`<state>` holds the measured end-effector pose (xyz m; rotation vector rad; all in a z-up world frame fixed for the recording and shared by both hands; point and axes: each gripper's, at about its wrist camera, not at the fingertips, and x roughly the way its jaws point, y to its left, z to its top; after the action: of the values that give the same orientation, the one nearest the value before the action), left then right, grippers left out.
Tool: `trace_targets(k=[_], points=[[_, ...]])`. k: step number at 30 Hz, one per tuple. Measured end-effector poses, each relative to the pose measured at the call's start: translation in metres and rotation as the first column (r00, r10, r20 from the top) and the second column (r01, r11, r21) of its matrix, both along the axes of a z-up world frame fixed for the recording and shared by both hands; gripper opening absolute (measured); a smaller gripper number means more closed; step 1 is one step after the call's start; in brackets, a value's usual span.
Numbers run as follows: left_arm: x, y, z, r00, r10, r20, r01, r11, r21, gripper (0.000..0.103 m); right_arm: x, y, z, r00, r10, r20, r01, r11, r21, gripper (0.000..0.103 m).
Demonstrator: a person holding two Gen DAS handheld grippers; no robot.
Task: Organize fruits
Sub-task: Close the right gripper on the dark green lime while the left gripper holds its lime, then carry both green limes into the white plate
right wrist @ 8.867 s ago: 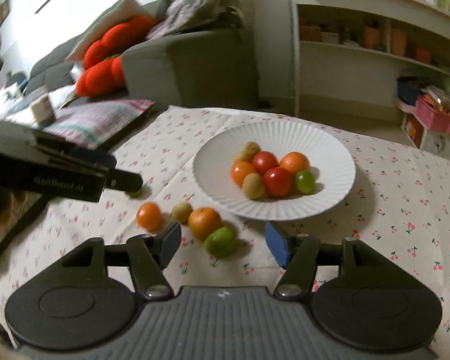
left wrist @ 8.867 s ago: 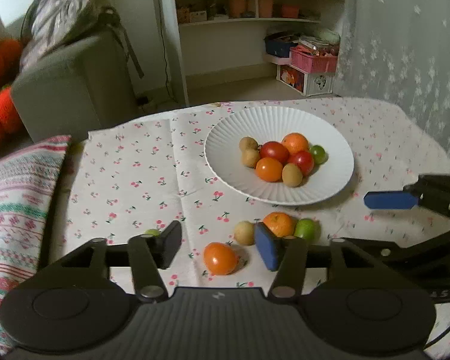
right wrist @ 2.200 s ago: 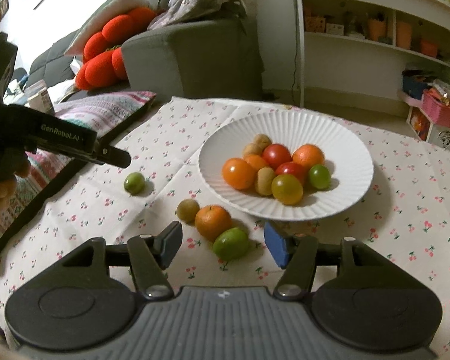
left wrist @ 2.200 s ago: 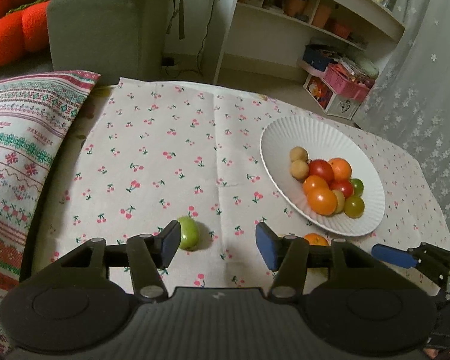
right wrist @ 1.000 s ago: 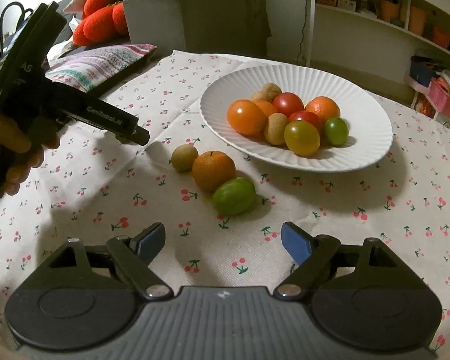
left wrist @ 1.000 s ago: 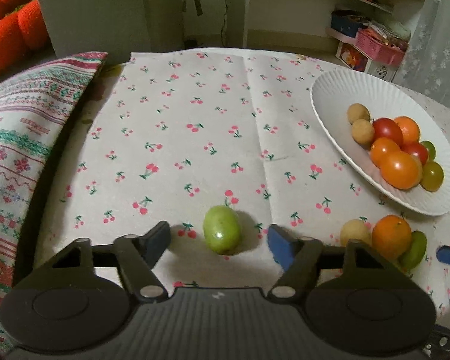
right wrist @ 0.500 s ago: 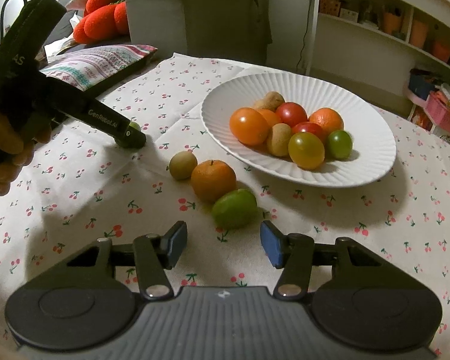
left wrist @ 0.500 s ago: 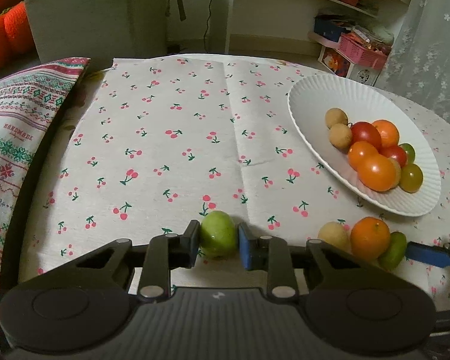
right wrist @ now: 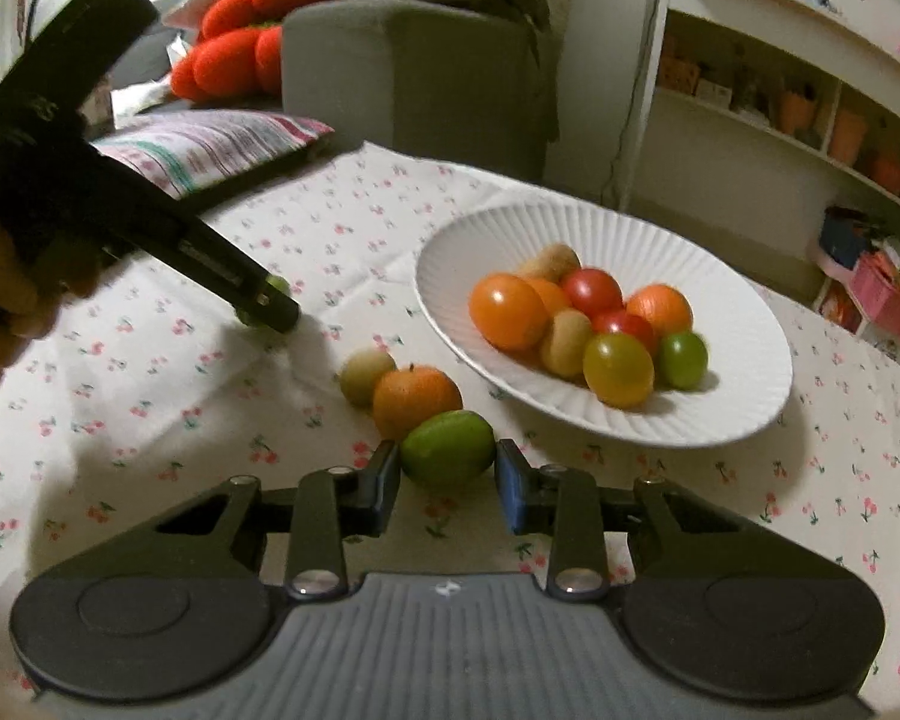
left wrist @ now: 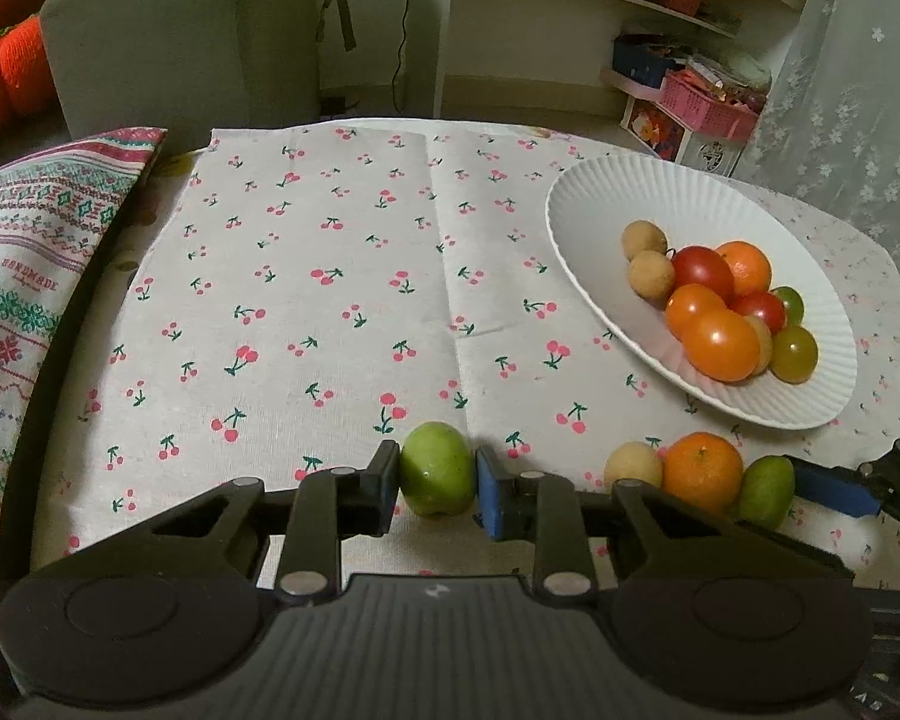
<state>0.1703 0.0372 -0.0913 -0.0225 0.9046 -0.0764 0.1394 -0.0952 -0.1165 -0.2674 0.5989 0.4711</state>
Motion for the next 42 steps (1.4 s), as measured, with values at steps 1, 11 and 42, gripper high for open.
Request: trace_targets(k=[1,11,42], points=[[0.000,0.000,0.000,1.000,-0.001,0.001,0.001,1.000,0.001,0.012,0.000,0.000,0.000,1.000,0.000,0.000,0.000,1.000,-0.002,0.031],[-0.002,-0.005,0.004,1.000,-0.010,0.014,0.010,1.000,0.014,0.012,-0.004,-0.001,0.001,1.000,-0.004,0.007,0.003,1.000,0.024,0.031],[-0.007,-0.026,0.024,0.994,-0.068,0.086,0.065,0.997,0.038,0.012,-0.017,0.002,0.034,0.995,0.031,0.097,-0.040,0.995,0.096,0.031]])
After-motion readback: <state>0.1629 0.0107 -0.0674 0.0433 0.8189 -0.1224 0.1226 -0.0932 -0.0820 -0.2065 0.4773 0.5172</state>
